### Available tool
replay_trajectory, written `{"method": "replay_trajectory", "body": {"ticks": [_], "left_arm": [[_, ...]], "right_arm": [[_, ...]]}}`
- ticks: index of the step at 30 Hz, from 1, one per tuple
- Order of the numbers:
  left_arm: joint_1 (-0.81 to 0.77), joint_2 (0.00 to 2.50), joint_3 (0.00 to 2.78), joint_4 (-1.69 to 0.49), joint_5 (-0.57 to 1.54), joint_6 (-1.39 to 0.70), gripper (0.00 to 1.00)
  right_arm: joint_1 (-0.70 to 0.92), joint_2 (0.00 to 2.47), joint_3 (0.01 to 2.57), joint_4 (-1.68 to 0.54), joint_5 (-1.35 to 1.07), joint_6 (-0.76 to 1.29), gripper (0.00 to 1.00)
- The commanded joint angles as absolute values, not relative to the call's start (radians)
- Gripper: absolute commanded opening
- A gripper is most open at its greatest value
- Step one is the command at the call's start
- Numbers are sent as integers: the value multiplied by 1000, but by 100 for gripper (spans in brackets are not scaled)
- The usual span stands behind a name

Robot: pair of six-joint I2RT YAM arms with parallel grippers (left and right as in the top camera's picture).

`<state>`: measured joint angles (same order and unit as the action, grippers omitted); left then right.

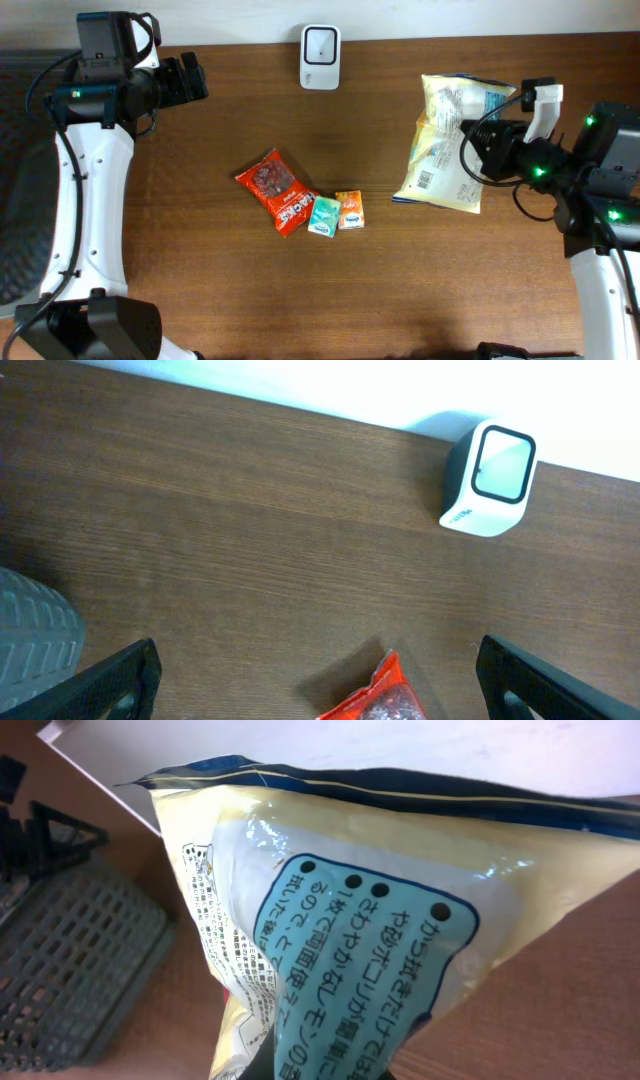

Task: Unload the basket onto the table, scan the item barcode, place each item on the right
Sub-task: 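Grasp the cream bag with the right gripper and lift it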

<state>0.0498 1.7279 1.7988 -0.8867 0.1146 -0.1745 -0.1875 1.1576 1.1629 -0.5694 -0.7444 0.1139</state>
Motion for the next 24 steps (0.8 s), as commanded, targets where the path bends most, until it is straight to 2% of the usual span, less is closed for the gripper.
{"method": "replay_trajectory", "body": {"ticks": [1, 8, 12, 15, 17, 19, 21, 24], "left_arm": [[49, 1733, 1801, -885, 111, -155, 99], [49, 1733, 1801, -885, 111, -155, 99], [49, 1733, 1801, -885, 111, -155, 99], [49, 1733, 1801, -885, 111, -155, 99], [49, 1733, 1801, -885, 111, -155, 99], [49, 1733, 1801, -885, 111, -155, 99], [49, 1733, 1801, -885, 111, -155, 99], [49, 1733, 1801, -885, 111, -155, 99]], "right_arm": [[-98, 1159, 1202, -575, -591, 171, 4], [202, 1425, 1571, -713, 49, 126, 4], [355, 1650, 1765, -620, 410, -51, 4], [452, 1789, 1791, -377, 633, -315, 4], [514, 1896, 1791, -135, 728, -563, 4], [556, 2013, 1791, 140, 734, -835, 4], [562, 2108, 1791, 349, 720, -1016, 4], [556, 2222, 1791, 527, 641, -1253, 4]]}}
